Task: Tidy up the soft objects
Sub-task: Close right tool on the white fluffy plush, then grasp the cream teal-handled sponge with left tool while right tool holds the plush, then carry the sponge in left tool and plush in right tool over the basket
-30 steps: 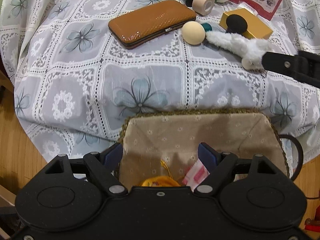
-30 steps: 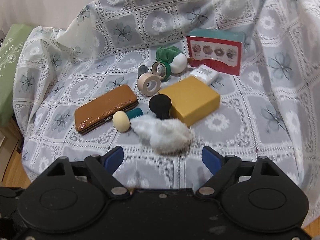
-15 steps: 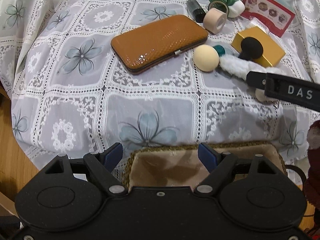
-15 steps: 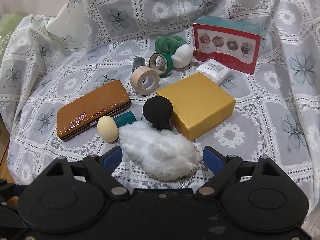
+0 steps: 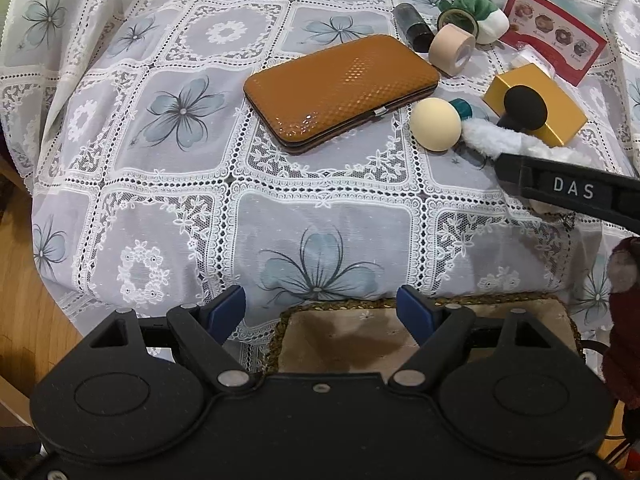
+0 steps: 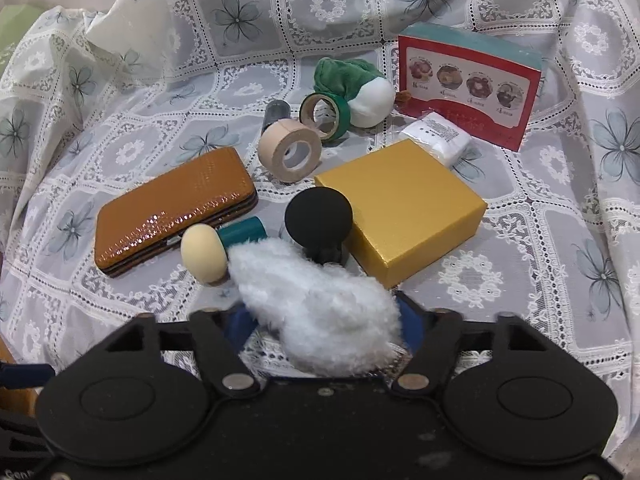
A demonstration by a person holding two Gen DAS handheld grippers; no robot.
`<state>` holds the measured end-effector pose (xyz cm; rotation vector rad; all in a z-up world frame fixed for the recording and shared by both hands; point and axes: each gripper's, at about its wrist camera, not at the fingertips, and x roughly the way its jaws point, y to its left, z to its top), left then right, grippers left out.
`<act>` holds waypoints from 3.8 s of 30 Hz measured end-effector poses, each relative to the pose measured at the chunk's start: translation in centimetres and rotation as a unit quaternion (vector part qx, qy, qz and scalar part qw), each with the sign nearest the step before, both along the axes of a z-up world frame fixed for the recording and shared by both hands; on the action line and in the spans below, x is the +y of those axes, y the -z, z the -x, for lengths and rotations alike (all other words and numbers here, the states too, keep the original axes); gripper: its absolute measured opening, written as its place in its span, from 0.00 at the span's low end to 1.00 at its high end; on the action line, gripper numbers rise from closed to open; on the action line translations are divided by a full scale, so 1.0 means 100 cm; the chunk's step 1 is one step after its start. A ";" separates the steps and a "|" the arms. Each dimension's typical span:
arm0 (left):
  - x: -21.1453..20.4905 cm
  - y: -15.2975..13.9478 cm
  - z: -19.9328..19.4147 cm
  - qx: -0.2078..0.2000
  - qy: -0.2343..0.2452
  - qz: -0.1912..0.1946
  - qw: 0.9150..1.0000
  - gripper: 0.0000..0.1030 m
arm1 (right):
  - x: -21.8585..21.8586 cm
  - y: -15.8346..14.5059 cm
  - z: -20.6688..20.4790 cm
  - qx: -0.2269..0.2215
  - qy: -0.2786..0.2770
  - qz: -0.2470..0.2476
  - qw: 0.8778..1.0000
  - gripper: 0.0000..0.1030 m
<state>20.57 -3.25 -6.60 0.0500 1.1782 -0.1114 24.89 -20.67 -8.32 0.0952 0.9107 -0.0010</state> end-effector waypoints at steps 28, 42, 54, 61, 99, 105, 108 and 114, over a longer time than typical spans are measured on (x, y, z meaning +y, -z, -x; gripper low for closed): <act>-0.059 -0.028 -0.055 -0.047 -0.040 0.062 0.996 0.77 | -0.051 -0.022 0.053 -0.030 0.042 -0.049 0.997 0.50; -0.071 -0.018 -0.093 -0.032 -0.160 0.081 0.983 0.77 | -0.066 -0.035 0.069 -0.071 0.037 -0.080 0.994 0.50; -0.090 -0.001 -0.107 -0.024 -0.179 0.056 0.982 0.76 | -0.075 -0.029 0.074 -0.063 0.048 -0.089 0.993 0.50; -0.089 0.003 -0.107 -0.019 -0.162 0.059 0.985 0.57 | -0.077 -0.025 0.073 -0.054 0.059 -0.090 0.993 0.51; 0.004 -0.041 0.027 -0.032 -0.009 0.079 0.996 0.55 | -0.020 -0.056 0.126 -0.025 0.055 -0.046 0.997 0.51; 0.015 -0.036 0.049 -0.019 0.008 0.079 0.997 0.55 | -0.006 -0.058 0.141 -0.016 0.039 -0.034 0.999 0.51; 0.018 -0.032 0.059 -0.009 0.016 0.079 0.997 0.55 | -0.001 -0.057 0.147 -0.008 0.030 -0.029 0.999 0.51; 0.022 -0.023 0.072 0.010 0.023 0.078 0.997 0.55 | 0.004 -0.054 0.156 0.007 0.018 -0.019 1.000 0.51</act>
